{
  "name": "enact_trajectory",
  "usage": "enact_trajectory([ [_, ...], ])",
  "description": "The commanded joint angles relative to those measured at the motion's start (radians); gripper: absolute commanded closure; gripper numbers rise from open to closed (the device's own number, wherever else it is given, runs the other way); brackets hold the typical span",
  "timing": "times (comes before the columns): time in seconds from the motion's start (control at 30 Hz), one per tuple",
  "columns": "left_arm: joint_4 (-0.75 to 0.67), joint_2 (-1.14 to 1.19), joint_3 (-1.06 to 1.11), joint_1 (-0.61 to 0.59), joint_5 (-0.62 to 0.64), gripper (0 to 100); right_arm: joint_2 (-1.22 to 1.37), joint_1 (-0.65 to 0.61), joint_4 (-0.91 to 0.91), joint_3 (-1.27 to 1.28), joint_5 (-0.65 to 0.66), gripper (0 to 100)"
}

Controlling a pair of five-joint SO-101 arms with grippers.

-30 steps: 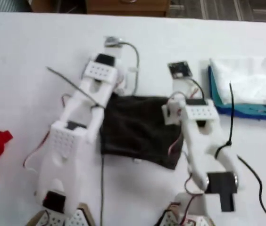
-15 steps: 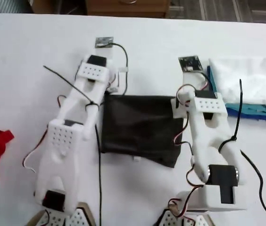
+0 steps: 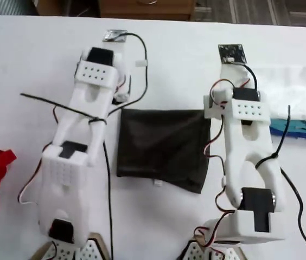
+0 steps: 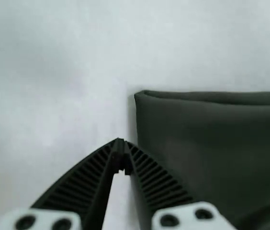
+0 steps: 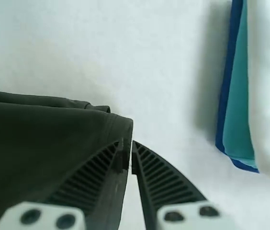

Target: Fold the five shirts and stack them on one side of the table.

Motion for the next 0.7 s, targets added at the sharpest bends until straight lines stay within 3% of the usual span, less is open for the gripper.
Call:
enact_trajectory([
  [0.0,0.072,-0.080,-0.010,0.031,-0.015,97,-0.004,0.016,0.005,0.014,0.009,97.8],
  [0.3,0.072,-0.084,0.137,0.072,-0.028,97,0.070,-0.031,-0.085,0.015,0.011,97.8],
  [0.47,-0.068,-0.153,0.363,0.063,-0.044,97,0.206,-0.015,-0.087,0.017,0.071,97.8],
  [0.67,-0.233,-0.379,0.702,0.126,-0.092,97,0.239,0.101,-0.088,-0.002,0.091,97.8],
])
